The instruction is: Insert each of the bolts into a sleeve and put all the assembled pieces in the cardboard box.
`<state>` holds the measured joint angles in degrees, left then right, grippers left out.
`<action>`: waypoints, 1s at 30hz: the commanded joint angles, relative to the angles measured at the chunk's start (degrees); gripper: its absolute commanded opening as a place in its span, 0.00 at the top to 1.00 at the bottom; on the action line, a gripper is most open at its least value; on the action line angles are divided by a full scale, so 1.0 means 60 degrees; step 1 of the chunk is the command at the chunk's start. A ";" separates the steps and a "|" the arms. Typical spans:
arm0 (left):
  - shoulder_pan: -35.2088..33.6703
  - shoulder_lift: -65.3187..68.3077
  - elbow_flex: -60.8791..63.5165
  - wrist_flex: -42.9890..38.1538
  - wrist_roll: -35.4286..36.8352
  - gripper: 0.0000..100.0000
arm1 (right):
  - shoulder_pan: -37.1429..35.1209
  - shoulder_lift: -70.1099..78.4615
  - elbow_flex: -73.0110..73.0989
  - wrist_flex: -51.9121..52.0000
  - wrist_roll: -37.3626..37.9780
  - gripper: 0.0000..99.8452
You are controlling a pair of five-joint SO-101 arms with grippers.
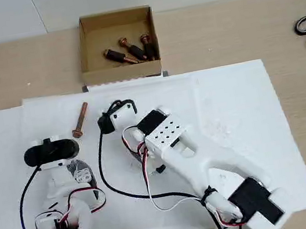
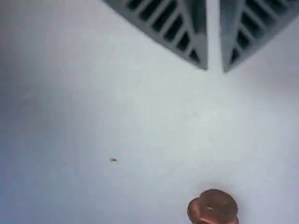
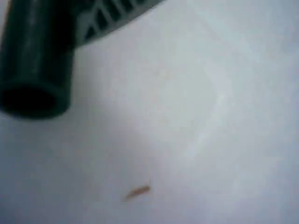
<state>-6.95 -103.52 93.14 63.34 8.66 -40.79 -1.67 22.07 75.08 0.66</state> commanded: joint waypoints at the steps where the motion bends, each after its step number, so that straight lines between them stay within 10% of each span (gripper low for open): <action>1: 0.0015 -0.0103 -0.0022 -0.0205 0.0015 0.99 | -0.0095 -0.0051 -0.0029 0.0418 0.0088 0.79; 30: 0.0015 -0.0103 -0.0022 -0.0220 0.0015 0.99 | -0.0256 0.1531 -0.0586 -0.0549 0.0103 0.83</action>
<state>-6.95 -103.52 93.14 63.34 8.66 -42.73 7.12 20.66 73.58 0.66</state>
